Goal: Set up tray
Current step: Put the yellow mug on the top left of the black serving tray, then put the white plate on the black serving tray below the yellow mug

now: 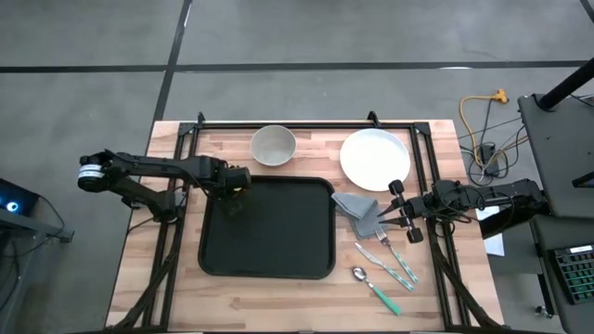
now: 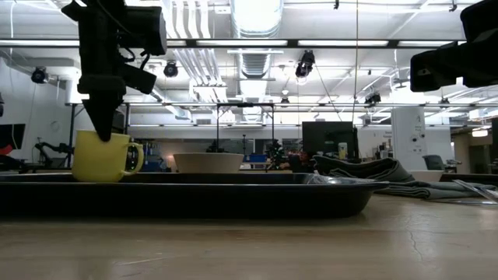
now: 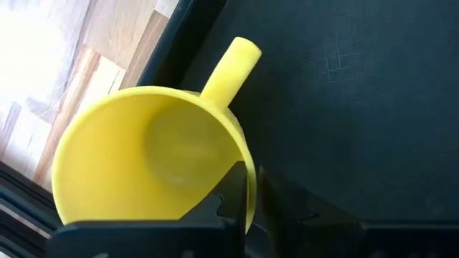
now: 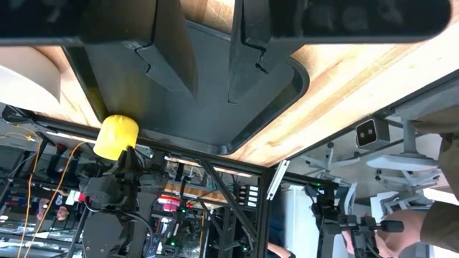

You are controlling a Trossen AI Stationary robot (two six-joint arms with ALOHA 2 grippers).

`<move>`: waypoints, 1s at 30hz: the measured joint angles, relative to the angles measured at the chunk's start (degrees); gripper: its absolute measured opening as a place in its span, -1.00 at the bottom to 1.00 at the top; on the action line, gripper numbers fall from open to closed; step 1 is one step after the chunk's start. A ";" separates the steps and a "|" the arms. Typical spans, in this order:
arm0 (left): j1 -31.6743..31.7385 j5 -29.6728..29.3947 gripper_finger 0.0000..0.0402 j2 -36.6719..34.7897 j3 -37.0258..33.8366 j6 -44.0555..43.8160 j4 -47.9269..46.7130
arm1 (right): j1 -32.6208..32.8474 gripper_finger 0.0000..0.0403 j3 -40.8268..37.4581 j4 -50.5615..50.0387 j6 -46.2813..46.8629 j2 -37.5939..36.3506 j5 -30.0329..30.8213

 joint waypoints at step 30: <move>0.28 0.07 -0.60 -0.15 7.02 0.22 -3.47 | 0.01 -0.66 0.00 0.00 0.00 -0.04 -0.01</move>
